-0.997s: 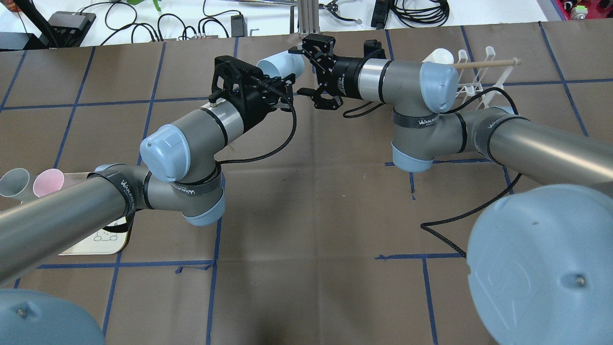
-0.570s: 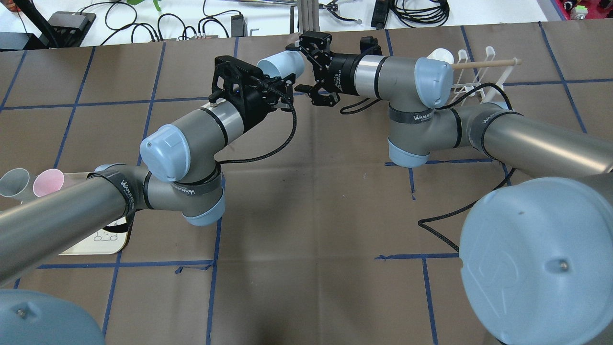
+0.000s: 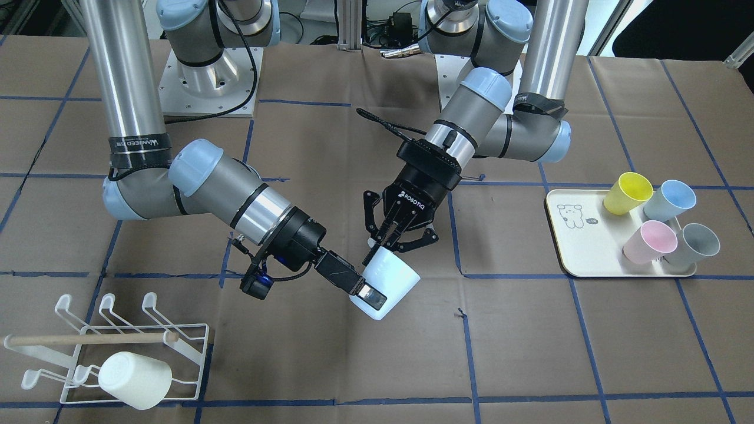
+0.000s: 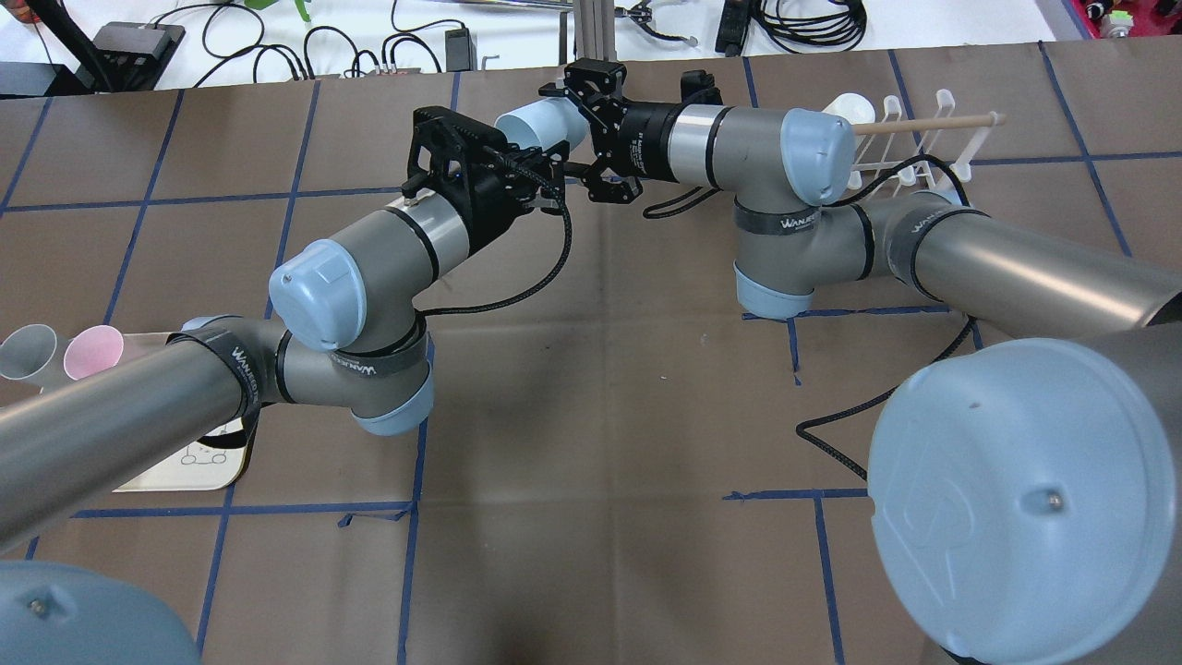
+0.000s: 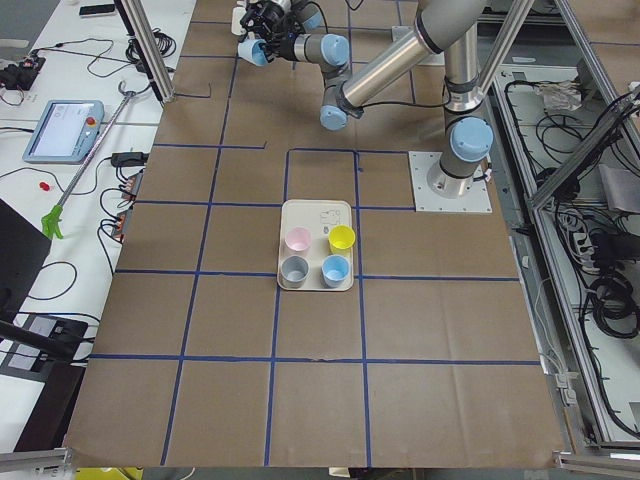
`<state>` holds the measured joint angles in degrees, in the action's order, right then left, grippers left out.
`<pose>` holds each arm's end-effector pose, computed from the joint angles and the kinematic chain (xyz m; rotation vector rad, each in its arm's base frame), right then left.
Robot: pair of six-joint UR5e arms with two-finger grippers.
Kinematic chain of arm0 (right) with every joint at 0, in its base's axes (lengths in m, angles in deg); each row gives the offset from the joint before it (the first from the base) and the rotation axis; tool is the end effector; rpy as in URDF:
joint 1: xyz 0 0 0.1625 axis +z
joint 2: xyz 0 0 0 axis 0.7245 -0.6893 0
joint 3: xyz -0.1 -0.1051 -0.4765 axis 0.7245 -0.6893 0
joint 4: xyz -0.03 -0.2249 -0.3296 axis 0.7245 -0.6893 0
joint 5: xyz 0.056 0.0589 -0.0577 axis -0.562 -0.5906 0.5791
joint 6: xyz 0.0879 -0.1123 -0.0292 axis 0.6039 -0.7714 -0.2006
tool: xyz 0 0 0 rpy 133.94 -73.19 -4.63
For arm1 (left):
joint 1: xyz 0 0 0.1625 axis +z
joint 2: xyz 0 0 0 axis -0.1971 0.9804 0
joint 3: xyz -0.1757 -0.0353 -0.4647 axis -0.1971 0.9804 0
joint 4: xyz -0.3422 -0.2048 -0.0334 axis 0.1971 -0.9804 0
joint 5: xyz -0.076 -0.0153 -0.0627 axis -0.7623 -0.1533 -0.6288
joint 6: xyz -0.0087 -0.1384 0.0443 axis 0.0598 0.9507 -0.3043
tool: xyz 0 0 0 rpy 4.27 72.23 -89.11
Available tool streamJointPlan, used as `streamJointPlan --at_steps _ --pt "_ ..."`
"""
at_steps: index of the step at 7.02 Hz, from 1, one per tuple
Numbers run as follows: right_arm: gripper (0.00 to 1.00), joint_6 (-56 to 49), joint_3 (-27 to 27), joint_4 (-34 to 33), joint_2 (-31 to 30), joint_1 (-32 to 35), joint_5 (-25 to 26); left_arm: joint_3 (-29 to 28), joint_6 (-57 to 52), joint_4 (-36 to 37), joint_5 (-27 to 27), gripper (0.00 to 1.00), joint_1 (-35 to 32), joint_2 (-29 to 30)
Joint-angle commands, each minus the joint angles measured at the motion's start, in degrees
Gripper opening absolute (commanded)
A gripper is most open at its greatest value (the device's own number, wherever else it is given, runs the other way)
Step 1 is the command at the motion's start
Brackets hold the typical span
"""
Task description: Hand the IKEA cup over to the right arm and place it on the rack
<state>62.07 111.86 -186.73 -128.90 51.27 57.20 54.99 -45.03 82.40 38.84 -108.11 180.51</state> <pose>0.3298 -0.6498 0.3480 0.8245 1.7450 -0.1320 -0.2689 -0.5539 0.3732 -0.5983 -2.2122 1.4566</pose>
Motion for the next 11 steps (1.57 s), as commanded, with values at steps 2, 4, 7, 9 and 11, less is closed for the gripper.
streamJointPlan --at_steps 2,4,7,9,11 --pt "0.96 0.09 -0.36 0.0 0.11 0.13 0.46 -0.09 0.0 -0.18 0.09 0.01 -0.03 -0.15" --pt "0.83 0.8 -0.71 0.0 0.02 0.13 0.38 -0.09 0.0 -0.35 0.18 0.01 -0.03 -0.24" --pt "0.73 0.97 -0.71 0.0 -0.07 0.13 0.2 -0.09 0.0 -0.44 0.18 0.04 0.06 -0.24" --pt "0.58 1.06 -0.71 -0.09 -0.15 0.13 -0.32 -0.18 0.0 -0.44 0.26 0.08 0.06 -0.33" --pt "0.57 2.46 -1.06 -0.17 -0.15 0.13 -0.5 -0.61 -0.09 -0.44 0.53 0.57 0.06 -0.76"
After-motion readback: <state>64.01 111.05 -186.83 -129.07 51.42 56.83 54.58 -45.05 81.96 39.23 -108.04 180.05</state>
